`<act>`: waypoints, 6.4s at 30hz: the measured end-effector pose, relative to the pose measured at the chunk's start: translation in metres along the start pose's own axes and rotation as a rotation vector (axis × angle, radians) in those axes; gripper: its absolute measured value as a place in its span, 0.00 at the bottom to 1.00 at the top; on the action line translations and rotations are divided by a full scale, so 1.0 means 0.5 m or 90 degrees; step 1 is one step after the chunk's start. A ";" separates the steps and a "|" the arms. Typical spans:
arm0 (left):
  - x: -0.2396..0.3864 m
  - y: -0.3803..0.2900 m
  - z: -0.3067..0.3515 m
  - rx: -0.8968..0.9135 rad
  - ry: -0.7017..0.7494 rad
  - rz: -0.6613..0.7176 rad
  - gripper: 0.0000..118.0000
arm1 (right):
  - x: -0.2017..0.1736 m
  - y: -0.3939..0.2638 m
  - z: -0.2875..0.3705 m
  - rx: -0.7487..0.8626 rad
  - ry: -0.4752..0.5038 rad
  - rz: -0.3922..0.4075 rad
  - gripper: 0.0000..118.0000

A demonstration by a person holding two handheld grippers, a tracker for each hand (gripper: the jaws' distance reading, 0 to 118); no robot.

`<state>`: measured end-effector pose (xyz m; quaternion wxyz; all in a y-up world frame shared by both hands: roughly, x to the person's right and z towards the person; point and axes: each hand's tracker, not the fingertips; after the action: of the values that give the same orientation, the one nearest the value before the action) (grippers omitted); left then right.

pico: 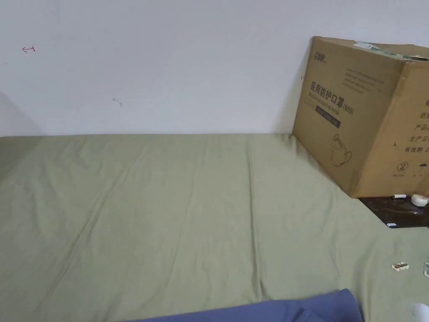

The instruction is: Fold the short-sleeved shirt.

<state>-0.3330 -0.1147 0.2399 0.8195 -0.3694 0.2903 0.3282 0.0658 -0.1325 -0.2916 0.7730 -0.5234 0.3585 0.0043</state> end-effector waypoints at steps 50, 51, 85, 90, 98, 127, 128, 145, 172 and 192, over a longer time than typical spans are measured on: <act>-0.300 0.024 -0.124 0.006 -0.397 0.328 1.00 | -0.453 -0.039 -0.044 0.110 -0.062 0.374 0.00; -0.302 0.024 -0.129 0.023 -0.429 0.342 1.00 | -0.456 -0.040 -0.045 0.108 -0.062 0.380 0.00; 0.149 0.106 -0.082 -0.041 -0.174 0.050 0.07 | -0.422 -0.040 -0.012 0.078 0.011 0.386 0.00; 0.272 0.097 -0.195 -0.106 -0.173 -0.008 0.98 | -0.402 -0.044 0.013 0.086 0.004 0.380 0.00; 0.288 0.095 -0.142 -0.038 -0.131 -0.010 0.80 | -0.365 -0.024 0.028 0.102 0.007 0.353 0.00; 0.230 0.098 -0.157 -0.106 -0.293 0.118 0.02 | -0.348 -0.030 0.014 0.082 0.033 0.330 0.00; 0.198 0.103 -0.135 -0.079 -0.302 0.142 0.02 | -0.349 -0.030 0.014 0.081 0.035 0.331 0.00; -0.123 0.054 -0.209 -0.107 -0.438 0.335 1.00 | -0.380 -0.040 0.016 0.075 0.023 0.354 0.00; -0.012 0.088 -0.064 0.001 0.176 -0.051 0.06 | -0.433 -0.032 0.018 0.058 0.075 0.402 0.00; 0.402 0.107 -0.274 -0.188 -0.235 0.010 0.14 | -0.339 -0.035 0.050 0.060 0.069 0.348 0.00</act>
<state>-0.2813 -0.1314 -0.0030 0.7930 -0.4169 0.0875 0.4356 -0.0396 -0.0577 -0.1778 0.7464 -0.3702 0.5271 0.1674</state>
